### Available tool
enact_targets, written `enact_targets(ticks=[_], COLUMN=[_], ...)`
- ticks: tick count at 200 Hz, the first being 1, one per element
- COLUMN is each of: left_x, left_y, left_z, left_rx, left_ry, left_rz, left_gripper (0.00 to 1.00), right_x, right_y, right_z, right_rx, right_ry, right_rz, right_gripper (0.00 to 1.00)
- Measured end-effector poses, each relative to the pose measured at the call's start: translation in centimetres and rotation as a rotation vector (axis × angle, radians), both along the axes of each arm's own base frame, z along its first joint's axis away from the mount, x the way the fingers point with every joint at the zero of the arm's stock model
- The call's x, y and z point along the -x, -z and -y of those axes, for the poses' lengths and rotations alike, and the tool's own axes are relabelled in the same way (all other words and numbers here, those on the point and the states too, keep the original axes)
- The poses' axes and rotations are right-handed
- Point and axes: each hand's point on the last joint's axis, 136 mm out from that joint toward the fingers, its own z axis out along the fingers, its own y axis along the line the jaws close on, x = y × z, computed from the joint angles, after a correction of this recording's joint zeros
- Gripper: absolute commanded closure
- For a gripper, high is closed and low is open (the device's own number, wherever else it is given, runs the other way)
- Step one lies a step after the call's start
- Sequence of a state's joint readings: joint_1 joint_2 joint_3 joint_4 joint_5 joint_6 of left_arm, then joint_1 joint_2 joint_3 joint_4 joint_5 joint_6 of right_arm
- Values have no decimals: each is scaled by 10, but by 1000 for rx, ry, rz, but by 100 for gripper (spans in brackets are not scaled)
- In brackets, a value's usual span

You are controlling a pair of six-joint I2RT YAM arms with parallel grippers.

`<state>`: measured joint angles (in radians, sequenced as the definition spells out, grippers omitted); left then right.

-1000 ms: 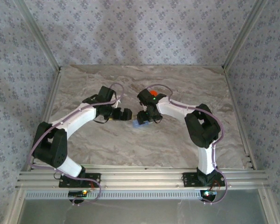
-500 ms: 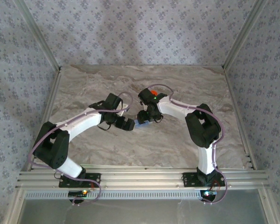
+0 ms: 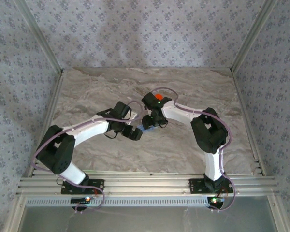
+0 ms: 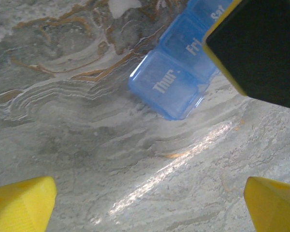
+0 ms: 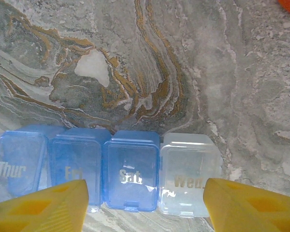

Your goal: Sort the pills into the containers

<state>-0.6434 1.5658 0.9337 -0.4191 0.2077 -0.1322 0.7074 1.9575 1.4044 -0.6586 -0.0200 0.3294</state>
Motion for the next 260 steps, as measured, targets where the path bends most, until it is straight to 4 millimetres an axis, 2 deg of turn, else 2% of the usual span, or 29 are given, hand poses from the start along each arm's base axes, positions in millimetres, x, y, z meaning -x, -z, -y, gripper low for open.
enact_targets(ticks=[34, 110, 213, 237, 260], left_x=[0, -19, -61, -60, -48], left_y=[7, 15, 4, 3, 4], left_z=[2, -5, -30, -28, -28], left_rx=[-16, -68, -17, 1, 20], left_ry=[11, -35, -226, -219, -192], left_rz=[3, 66, 100, 94, 78], left_gripper=[1, 1, 0, 1, 0], right_x=[0, 1, 1, 1, 1], right_y=[0, 1, 2, 2, 2], right_z=[0, -1, 0, 0, 0], right_rx=[11, 21, 25, 26, 27], right_ry=[-4, -7, -6, -6, -7], right_rz=[7, 14, 14, 13, 13], right_gripper=[32, 33, 34, 34, 34])
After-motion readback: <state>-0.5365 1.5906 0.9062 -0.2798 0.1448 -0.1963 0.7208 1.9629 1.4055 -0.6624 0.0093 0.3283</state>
